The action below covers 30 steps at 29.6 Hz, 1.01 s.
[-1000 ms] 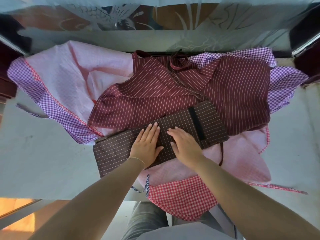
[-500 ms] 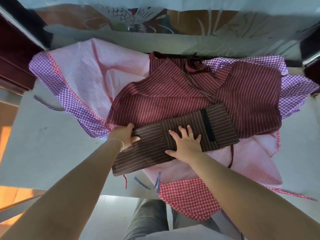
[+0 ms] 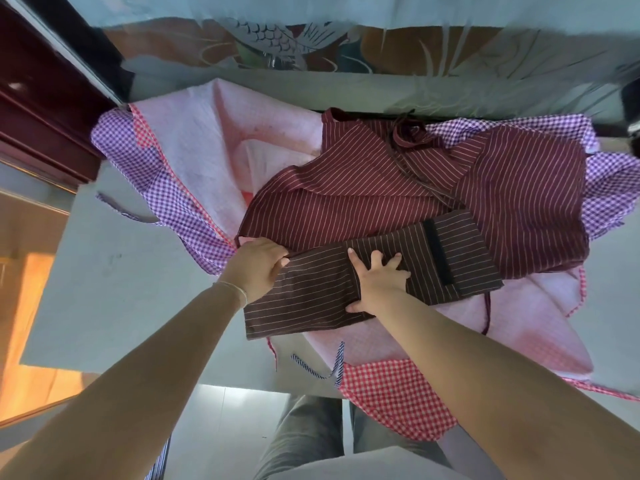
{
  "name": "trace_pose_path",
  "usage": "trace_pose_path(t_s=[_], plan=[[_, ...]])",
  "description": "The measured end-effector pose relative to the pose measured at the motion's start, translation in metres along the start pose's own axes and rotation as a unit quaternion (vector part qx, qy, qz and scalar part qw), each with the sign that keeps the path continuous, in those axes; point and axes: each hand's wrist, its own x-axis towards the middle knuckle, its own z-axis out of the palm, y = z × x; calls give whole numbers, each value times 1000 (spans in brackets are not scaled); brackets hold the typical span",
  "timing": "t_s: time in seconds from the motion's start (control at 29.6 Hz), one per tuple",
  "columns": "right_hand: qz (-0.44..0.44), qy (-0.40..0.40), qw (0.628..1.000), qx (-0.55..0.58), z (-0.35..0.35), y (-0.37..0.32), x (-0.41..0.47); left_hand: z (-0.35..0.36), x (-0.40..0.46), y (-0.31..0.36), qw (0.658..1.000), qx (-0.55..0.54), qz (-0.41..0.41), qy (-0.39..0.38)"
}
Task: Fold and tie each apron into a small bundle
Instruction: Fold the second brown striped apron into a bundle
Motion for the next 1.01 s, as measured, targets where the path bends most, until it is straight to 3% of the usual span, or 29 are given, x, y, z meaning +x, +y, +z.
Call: trace_pose_path(t_s=[0.14, 0.27, 0.37, 0.44, 0.54, 0.61, 0.74, 0.84, 0.95, 1.01], plan=[[-15, 25, 1000, -10, 4, 7, -1, -14, 5, 14, 993, 2, -29, -117], [-36, 42, 998, 28, 2, 15, -3, -40, 12, 20, 974, 87, -14, -207], [-63, 65, 984, 155, -3, 34, -4, -54, 24, 39, 946, -61, -83, -307], [-78, 52, 936, 340, -6, 56, -6, -59, 35, 61, 942, -109, -91, -306], [-68, 32, 817, 572, -12, 85, -18, -63, 52, 96, 970, 24, -46, -236], [-65, 2, 762, 644, -18, 96, -27, -59, 65, 123, 975, 39, -17, -216], [-91, -106, 707, 693, -24, 107, -43, -32, 97, 160, 954, -126, -72, -262], [-96, -149, 756, 630, -27, 110, -48, -7, 113, 174, 926, -231, -173, -242], [-69, -73, 821, 562, -21, 121, -37, 3, 116, 187, 868, -354, -265, -225], [-45, -17, 841, 539, -8, 127, -22, 5, 112, 186, 850, -401, -246, -237]])
